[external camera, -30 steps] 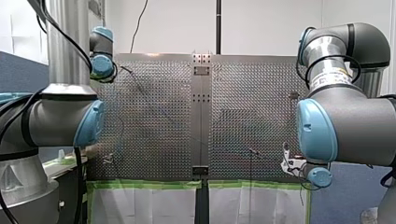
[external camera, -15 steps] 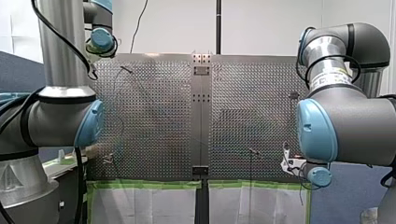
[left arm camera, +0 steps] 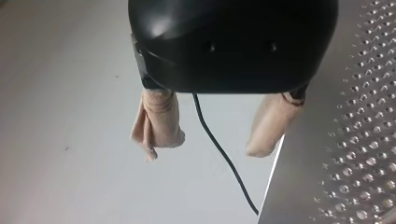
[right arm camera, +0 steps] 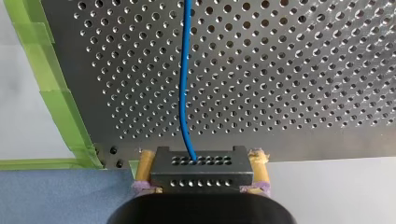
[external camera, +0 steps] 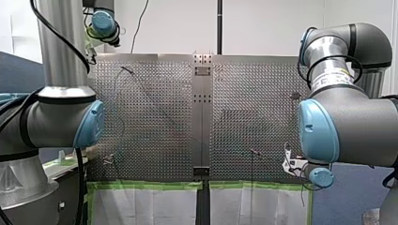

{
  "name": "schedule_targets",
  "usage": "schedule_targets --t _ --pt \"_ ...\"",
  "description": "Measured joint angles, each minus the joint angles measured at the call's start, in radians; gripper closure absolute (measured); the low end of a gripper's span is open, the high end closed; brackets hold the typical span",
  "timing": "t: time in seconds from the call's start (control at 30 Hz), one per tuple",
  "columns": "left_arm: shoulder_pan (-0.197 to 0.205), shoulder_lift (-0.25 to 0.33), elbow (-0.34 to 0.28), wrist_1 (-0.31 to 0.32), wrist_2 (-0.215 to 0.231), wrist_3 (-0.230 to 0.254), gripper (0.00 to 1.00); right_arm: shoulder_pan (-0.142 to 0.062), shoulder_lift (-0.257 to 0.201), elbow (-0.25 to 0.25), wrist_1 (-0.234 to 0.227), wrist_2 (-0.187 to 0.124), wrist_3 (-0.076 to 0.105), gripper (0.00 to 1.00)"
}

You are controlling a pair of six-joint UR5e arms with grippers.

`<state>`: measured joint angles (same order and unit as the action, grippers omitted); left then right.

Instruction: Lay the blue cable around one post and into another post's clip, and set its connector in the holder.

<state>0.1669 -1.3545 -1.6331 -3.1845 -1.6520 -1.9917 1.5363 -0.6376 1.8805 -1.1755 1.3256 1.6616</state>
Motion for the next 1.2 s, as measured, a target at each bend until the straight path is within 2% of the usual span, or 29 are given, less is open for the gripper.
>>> schedule_targets --t 0.23,0.4,0.5,0.83,1.2 --pt "-0.023 -0.018 0.069 -0.074 -0.034 0.074 0.00 0.000 0.000 0.000 0.000 0.000 0.000 1.00" --pt "-0.044 -0.041 0.082 -0.130 -0.079 0.130 0.00 0.000 0.000 0.000 0.000 0.000 0.002 1.00" --pt "-0.058 -0.047 0.082 -0.161 -0.088 0.161 0.00 0.002 0.000 0.000 0.000 0.000 0.004 1.00" --pt "-0.093 -0.055 0.082 -0.261 -0.070 0.261 0.00 0.005 0.000 0.001 0.000 0.000 0.008 1.00" --pt "-0.114 -0.056 0.083 -0.368 -0.077 0.368 0.00 0.006 0.000 0.001 0.006 0.000 0.008 1.00"
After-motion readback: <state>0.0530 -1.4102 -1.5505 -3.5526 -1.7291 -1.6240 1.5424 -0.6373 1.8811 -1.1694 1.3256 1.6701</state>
